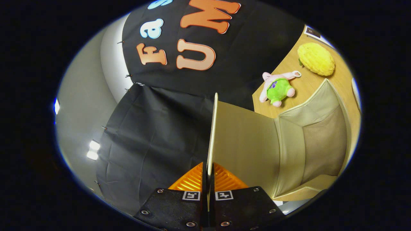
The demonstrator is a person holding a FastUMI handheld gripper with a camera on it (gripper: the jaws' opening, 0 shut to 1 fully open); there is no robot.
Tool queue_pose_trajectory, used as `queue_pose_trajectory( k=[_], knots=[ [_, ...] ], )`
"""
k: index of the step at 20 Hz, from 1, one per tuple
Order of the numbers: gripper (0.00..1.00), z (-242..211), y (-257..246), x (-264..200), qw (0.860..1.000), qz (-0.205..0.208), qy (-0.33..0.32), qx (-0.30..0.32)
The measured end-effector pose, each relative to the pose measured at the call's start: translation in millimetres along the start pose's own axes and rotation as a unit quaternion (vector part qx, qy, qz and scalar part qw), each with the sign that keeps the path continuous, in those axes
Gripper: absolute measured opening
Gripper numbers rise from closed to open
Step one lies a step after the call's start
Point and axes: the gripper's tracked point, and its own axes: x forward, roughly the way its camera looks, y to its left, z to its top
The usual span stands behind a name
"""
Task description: Open the storage box then place both shoes into the box .Put the left shoe in first, then the right shoe, with the right side of both shoes facing outward in a uniform manner.
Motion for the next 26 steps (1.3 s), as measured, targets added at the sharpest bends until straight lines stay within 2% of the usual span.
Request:
queue_pose_trajectory(
  k=[6,12,14,16,20,21,24,26],
  knots=[
    [0.03,-38.3,10.0,46.4,0.999,-0.026,0.007,-0.041],
    [0.04,-56.5,12.5,61.6,0.998,-0.041,0.010,-0.048],
    [0.09,-60.3,10.9,65.6,0.998,-0.047,0.015,-0.049],
    [0.18,-59.9,13.5,64.3,0.997,-0.045,0.019,-0.055],
    [0.86,-53.0,4.6,59.6,0.993,-0.069,0.029,-0.087],
    [0.97,-47.5,2.4,55.7,0.992,-0.078,0.023,-0.101],
    [0.98,-20.8,-12.7,36.8,0.982,-0.112,-0.002,-0.155],
    [0.98,-0.5,-23.3,21.9,0.970,-0.139,-0.020,-0.198]
  ],
)
